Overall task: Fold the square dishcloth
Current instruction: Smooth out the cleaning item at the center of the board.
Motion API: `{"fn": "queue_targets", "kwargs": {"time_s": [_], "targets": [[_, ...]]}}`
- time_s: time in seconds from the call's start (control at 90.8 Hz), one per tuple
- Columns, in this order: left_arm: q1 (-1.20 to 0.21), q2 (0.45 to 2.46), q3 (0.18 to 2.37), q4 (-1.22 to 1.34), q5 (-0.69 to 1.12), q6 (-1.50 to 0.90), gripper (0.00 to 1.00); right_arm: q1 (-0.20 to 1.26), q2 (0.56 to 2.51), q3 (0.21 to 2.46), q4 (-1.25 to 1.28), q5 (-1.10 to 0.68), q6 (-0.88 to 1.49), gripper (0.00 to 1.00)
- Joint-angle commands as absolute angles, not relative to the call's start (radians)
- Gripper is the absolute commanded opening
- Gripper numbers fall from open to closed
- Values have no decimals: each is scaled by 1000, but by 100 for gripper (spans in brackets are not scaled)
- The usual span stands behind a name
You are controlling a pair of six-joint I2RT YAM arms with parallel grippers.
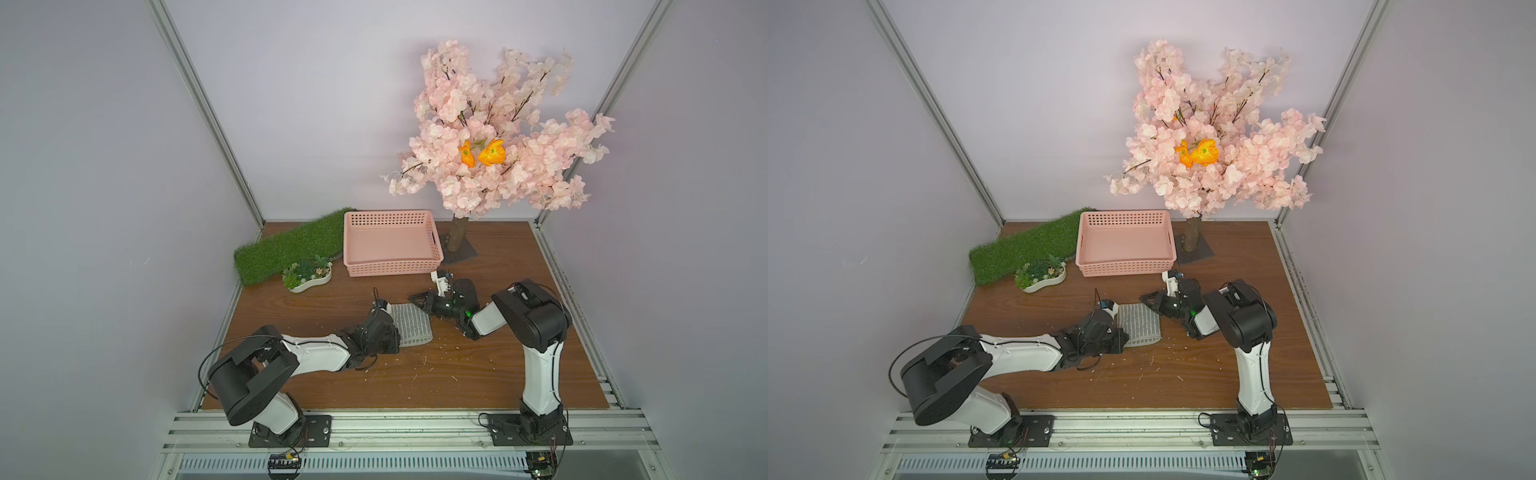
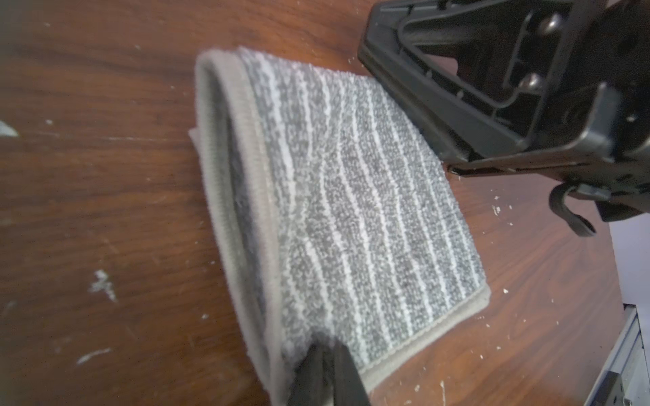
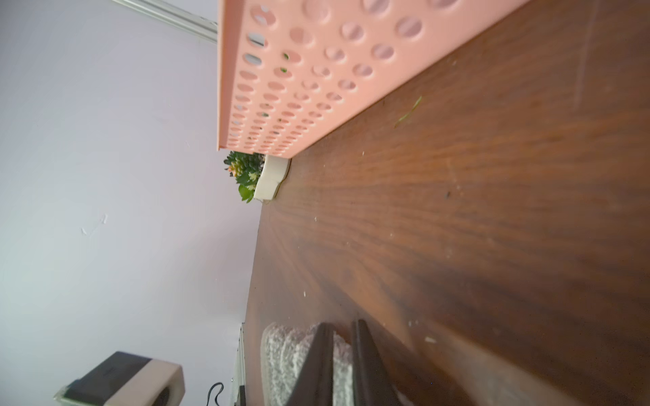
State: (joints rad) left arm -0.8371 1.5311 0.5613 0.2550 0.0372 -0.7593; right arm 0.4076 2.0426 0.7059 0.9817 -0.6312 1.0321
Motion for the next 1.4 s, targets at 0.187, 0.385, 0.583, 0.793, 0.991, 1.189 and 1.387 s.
{"fn": "queue_targets", "kwargs": {"time_s": [0.187,0.385,0.583,0.793,0.991,1.189,1.387], "targets": [[-829,1496,623,161,15,-730,15,388,1995,701,901,-587,983,13],[-826,1469,719,140,11,-700,26,388,1884,683,787,-538,920,13],[-756,1477,749,160,0,-689,25,396,1777,614,739,-527,912,13],[-697,1549,759,211,35,-672,22,444,1695,494,782,-527,956,13],[-682,1609,783,204,35,-667,21,509,1643,399,832,-529,1003,13],[-652,1636,760,214,17,-673,19,548,1597,354,821,-515,1011,14],[-638,1661,767,217,5,-662,19,563,1580,323,800,-503,1010,14]]}}
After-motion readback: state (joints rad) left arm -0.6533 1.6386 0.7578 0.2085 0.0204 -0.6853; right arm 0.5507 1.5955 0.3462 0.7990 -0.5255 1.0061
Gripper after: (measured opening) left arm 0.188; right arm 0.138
